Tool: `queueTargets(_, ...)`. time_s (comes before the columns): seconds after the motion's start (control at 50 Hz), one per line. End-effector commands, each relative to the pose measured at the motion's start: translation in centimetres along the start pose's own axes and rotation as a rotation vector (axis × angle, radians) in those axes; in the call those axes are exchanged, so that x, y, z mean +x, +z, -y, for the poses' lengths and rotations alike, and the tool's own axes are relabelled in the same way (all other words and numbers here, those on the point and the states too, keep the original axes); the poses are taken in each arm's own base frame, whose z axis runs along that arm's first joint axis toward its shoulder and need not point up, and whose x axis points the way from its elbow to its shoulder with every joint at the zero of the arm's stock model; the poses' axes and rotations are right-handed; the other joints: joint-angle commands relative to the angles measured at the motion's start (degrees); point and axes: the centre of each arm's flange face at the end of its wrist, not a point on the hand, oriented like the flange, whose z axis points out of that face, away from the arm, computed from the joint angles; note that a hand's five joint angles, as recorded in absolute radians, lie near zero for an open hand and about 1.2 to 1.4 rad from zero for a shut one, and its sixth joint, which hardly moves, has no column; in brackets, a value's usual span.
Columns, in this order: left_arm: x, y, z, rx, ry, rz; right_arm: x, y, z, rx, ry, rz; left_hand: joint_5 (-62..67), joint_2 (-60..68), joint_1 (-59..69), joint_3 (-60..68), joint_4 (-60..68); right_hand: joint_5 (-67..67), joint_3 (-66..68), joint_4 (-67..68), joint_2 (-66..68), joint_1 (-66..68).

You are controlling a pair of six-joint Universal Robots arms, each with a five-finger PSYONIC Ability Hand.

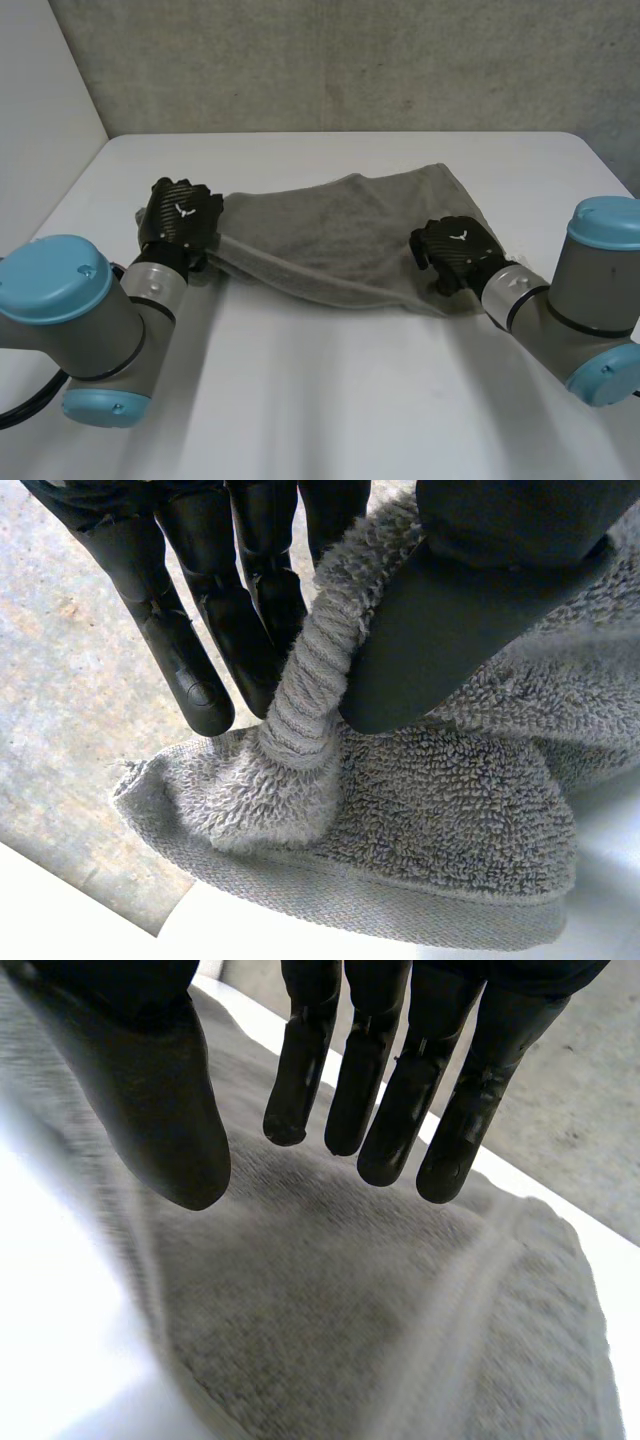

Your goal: Fold the towel.

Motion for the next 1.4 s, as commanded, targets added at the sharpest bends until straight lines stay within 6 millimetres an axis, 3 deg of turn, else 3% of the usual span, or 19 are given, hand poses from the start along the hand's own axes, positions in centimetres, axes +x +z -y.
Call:
queueTargets(0.02, -0.6, -0.1, 0.8, 0.020, -0.006, 0.018, 2.6, 0.2, -0.9, -0.028, 0.041, -0.055, 13.3, 10.3, 15.5, 10.3, 10.2, -3.6, -4.6, -4.7, -5.0, -3.8)
queueTargets(0.14, -1.3, -0.1, 1.7, 0.048, -0.042, 0.034, 4.3, -0.4, -1.7, -0.102, 0.083, -0.076, 13.3, 10.3, 15.5, 10.3, 10.2, -20.6, -21.5, -21.7, -21.9, -20.8)
queueTargets(0.4, -3.0, 0.5, 0.9, 0.025, -0.056, 0.077, 9.1, -2.1, -2.5, -0.172, 0.166, -0.050, 13.3, 10.3, 15.5, 10.3, 10.2, -21.6, -22.6, -22.7, -23.0, -21.9)
queueTargets(0.58, -3.2, 0.7, 0.3, 0.010, -0.059, 0.082, 8.4, -2.2, -3.3, -0.191, 0.049, -0.004, 13.3, 10.3, 15.5, 10.3, 10.2, -22.1, -23.1, -23.2, -23.5, -22.4)
queueTargets(1.24, -2.7, 0.2, -0.3, -0.009, -0.058, 0.066, 9.5, 0.4, -5.7, -0.157, 0.012, -0.037, 13.3, 10.3, 15.5, 10.3, 10.2, -15.1, -16.0, -16.1, -16.4, -15.3)
queueTargets(1.4, -2.6, 0.2, -0.2, -0.008, -0.058, 0.065, 9.9, 0.7, -5.5, -0.141, -0.005, -0.060, 13.3, 10.3, 15.5, 10.3, 10.2, -14.2, -15.2, -15.3, -15.6, -14.5)
